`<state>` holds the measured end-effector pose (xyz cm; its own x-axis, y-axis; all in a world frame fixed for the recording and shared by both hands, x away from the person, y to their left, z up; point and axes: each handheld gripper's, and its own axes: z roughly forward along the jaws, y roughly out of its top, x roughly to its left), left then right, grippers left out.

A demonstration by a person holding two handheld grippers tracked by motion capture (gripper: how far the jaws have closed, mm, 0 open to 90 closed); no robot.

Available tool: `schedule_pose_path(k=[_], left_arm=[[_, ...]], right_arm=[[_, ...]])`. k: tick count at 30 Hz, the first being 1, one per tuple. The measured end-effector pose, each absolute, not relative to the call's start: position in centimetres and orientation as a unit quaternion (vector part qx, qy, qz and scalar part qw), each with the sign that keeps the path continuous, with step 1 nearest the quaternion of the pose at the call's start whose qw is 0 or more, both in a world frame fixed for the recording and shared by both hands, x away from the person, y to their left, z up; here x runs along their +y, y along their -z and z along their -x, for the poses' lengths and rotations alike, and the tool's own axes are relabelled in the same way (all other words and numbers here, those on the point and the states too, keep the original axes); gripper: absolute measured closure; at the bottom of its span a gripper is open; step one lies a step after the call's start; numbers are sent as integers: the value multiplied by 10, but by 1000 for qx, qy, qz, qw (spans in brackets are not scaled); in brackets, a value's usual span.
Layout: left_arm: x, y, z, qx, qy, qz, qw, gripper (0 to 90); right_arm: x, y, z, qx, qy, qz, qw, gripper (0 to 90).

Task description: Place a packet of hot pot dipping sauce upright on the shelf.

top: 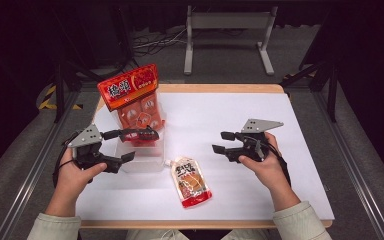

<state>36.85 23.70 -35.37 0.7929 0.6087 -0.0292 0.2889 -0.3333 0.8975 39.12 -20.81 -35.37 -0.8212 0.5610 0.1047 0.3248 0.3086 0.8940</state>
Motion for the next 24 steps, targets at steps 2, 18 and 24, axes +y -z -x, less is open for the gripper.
schedule_pose_path(k=[2, 18, 24], left_arm=[[237, 353, -367, 279, -158, -802, 504, 63], [230, 354, -358, 275, -153, -806, 502, 63], [227, 355, -356, 272, -152, -808, 500, 63]], right_arm=[[-204, 356, -393, 803, -516, -276, 114, 382], [-168, 394, -404, 838, -466, -270, 85, 388], [-159, 407, -406, 848, -447, -275, 72, 401]])
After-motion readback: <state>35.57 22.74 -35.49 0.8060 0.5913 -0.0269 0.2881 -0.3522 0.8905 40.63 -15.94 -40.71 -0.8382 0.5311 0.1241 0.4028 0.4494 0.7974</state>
